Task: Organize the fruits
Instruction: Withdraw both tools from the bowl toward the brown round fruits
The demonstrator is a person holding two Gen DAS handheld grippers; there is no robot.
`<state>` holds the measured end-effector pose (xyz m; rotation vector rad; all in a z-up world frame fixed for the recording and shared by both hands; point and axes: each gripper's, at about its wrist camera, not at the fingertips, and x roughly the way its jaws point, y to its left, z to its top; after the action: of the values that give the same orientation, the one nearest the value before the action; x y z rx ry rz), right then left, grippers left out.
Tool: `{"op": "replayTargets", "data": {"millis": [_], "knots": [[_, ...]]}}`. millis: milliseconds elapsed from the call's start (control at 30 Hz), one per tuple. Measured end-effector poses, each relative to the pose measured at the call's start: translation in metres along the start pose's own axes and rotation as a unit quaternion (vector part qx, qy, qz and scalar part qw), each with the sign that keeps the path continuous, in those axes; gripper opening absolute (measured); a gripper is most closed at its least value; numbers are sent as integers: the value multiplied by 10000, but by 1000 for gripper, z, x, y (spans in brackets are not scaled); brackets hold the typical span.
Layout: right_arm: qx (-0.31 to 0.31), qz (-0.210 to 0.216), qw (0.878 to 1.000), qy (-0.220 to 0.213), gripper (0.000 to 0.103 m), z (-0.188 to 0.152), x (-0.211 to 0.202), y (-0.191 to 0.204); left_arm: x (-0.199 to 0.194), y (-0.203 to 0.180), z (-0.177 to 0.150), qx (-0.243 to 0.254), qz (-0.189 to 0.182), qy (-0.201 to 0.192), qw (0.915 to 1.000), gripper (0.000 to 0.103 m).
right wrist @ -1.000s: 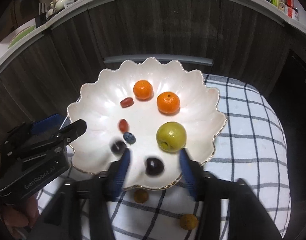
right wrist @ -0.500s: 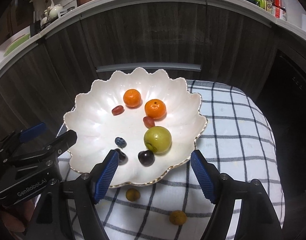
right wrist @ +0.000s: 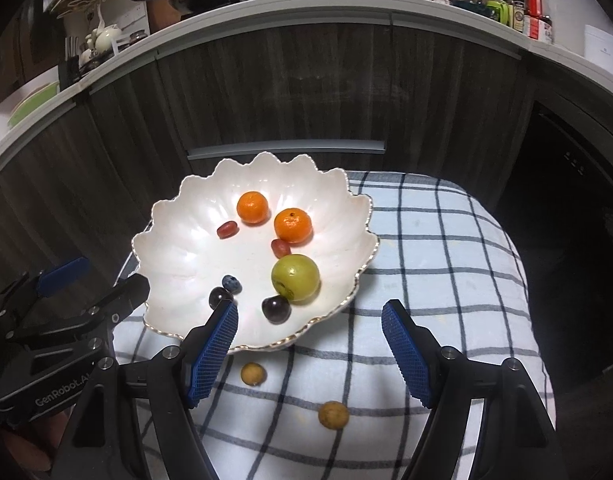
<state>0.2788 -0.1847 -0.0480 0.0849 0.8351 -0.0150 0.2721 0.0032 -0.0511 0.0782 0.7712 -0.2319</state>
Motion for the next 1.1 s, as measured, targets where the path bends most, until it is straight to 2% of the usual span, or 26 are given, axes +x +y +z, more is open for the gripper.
{"op": "replayTargets", "data": {"millis": [533, 1100], "knots": [[160, -103, 9997, -161, 75, -15, -26, -22, -23, -25, -13, 263, -159, -153, 9994, 82], [275, -222, 9992, -173, 75, -43, -36, -33, -33, -42, -44, 540, -424, -194, 9974, 82]]}}
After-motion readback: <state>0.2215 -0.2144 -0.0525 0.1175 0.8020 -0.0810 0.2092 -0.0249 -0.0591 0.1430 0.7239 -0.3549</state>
